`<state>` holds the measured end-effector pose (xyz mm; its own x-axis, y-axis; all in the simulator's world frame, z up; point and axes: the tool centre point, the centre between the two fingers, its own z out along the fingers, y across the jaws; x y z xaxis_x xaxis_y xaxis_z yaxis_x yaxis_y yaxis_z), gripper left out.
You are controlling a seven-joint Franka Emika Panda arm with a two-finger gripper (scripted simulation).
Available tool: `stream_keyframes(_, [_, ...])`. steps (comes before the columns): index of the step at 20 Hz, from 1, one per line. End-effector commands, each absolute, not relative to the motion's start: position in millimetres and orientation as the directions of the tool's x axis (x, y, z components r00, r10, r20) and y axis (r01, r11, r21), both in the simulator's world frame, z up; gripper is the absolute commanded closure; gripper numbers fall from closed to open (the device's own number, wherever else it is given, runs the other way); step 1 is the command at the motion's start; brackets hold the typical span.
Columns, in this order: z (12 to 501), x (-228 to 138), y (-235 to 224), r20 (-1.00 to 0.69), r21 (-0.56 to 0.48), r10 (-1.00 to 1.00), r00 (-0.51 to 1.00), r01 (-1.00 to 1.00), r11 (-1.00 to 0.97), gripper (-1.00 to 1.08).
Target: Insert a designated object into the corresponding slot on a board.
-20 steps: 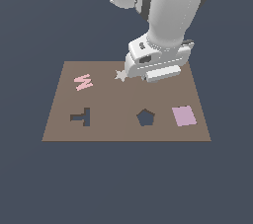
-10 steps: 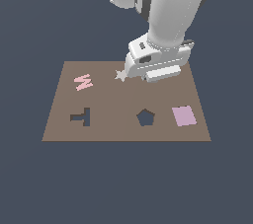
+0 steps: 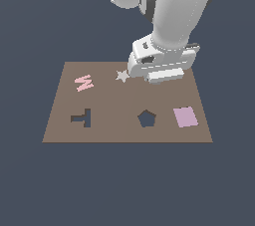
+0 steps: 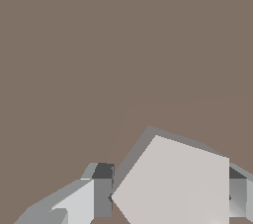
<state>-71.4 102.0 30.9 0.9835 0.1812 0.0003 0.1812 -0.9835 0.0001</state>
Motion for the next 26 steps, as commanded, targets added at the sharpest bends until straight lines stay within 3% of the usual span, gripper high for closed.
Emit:
stream_keyframes(1, [31, -69, 105, 0.001, 0.000, 0.140, 0.990, 0.140, -0.990, 1.08])
stream_keyframes(14, [33, -44, 127, 0.001, -0.001, -0.231, 0.973, -0.231, -0.973, 1.08])
stream_keyframes(26, [35, -3, 138, 0.001, -0.002, -0.664, 0.748, -0.664, -0.748, 1.08])
